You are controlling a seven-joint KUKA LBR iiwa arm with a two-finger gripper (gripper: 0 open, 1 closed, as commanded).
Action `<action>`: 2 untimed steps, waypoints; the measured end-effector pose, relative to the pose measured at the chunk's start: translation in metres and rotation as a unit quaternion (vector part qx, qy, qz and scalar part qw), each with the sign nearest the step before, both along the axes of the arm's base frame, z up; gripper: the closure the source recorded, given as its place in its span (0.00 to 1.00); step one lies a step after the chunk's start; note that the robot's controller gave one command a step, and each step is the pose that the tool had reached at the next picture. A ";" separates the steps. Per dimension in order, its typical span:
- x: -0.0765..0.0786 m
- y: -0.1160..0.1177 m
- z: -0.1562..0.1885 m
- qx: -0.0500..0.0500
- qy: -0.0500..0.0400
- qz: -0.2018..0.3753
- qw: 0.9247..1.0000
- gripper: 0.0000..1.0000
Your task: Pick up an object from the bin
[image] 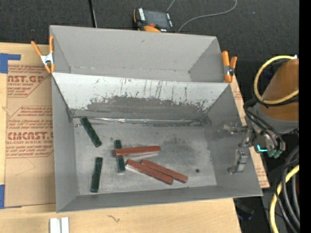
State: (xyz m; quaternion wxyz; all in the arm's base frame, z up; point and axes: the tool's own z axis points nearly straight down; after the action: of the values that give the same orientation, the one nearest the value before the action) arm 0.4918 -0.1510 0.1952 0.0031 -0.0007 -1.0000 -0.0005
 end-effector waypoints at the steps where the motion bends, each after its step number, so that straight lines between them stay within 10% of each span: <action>1: -0.008 0.027 -0.119 0.001 -0.003 0.051 0.999 0.00; 2: -0.006 0.104 -0.125 0.001 -0.008 0.040 0.999 0.00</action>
Offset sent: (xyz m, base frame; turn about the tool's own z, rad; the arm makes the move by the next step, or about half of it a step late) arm -0.0079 0.0254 -0.1158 -0.1009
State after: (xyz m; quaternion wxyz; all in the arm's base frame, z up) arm 0.4860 -0.0466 0.0706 -0.0046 0.0390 -0.9992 -0.0017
